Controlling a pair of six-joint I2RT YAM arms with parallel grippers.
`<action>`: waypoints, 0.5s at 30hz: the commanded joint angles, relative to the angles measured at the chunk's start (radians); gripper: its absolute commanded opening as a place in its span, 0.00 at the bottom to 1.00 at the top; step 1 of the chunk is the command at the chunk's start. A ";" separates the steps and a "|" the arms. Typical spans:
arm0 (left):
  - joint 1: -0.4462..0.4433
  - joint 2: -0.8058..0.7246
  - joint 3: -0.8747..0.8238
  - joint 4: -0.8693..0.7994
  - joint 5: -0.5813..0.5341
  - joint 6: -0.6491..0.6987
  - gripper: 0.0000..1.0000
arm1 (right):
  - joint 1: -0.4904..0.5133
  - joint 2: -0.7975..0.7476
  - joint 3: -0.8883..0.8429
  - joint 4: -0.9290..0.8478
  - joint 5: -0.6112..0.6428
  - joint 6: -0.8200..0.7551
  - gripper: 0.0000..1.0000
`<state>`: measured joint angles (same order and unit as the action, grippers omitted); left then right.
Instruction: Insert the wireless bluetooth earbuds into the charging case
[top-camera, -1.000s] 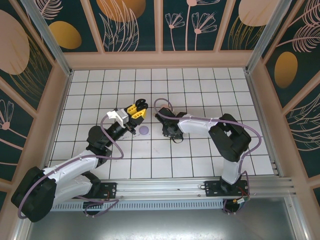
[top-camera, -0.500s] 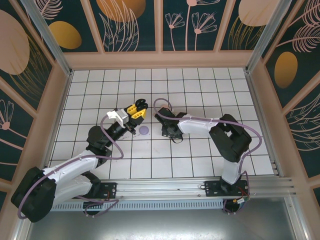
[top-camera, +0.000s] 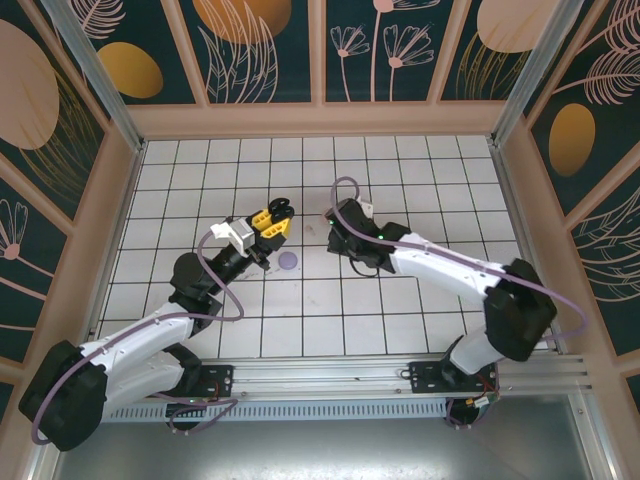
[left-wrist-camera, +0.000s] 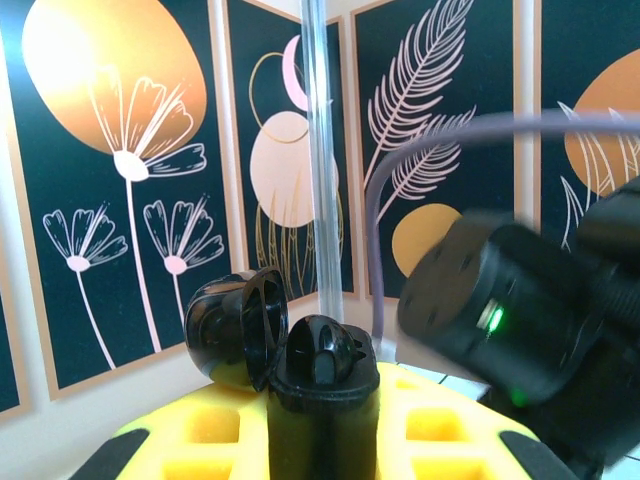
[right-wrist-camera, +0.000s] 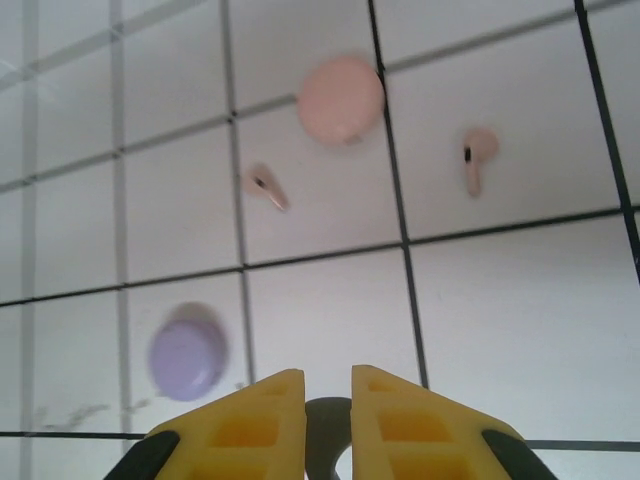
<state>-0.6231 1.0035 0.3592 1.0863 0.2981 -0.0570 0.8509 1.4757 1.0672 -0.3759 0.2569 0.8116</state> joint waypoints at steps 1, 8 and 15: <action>-0.005 -0.020 0.033 -0.008 0.023 0.018 0.00 | -0.001 -0.111 -0.007 0.074 0.035 -0.079 0.14; -0.005 -0.031 0.043 -0.043 0.072 0.032 0.00 | -0.007 -0.263 0.055 0.150 -0.009 -0.207 0.15; -0.005 -0.001 0.072 -0.045 0.157 0.038 0.00 | -0.006 -0.324 0.142 0.219 -0.125 -0.323 0.15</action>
<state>-0.6231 0.9928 0.3870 1.0321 0.3908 -0.0372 0.8478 1.1858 1.1545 -0.2310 0.2020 0.5739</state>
